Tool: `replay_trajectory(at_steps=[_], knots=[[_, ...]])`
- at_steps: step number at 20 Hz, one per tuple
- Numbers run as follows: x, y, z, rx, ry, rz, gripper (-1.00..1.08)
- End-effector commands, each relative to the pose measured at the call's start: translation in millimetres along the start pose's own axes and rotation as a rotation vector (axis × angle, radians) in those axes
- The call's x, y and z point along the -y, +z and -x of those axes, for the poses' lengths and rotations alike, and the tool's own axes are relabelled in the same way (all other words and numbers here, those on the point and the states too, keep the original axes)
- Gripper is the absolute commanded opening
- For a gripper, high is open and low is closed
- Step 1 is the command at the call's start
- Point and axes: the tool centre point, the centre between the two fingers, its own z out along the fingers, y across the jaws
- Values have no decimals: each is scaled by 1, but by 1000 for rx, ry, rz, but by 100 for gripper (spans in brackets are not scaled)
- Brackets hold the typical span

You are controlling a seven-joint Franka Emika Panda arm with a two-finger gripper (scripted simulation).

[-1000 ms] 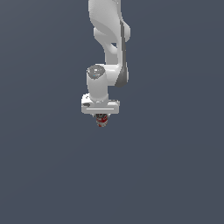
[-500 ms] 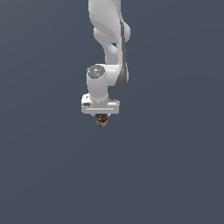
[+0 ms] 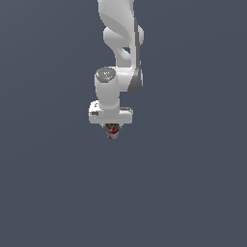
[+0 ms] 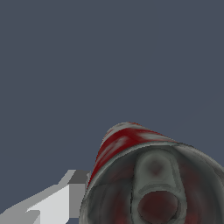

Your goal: Pick up the object and move it to a goal position.

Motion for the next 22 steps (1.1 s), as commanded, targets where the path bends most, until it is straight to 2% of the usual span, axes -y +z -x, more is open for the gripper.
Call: replay_trajectory(at_steps=[1,15,22], knots=[[2,-14,-6,-4,0,0,-100],[17,-129,-50,-4,0,1,-100],[23,-169,-68,-4,0,1,-100]])
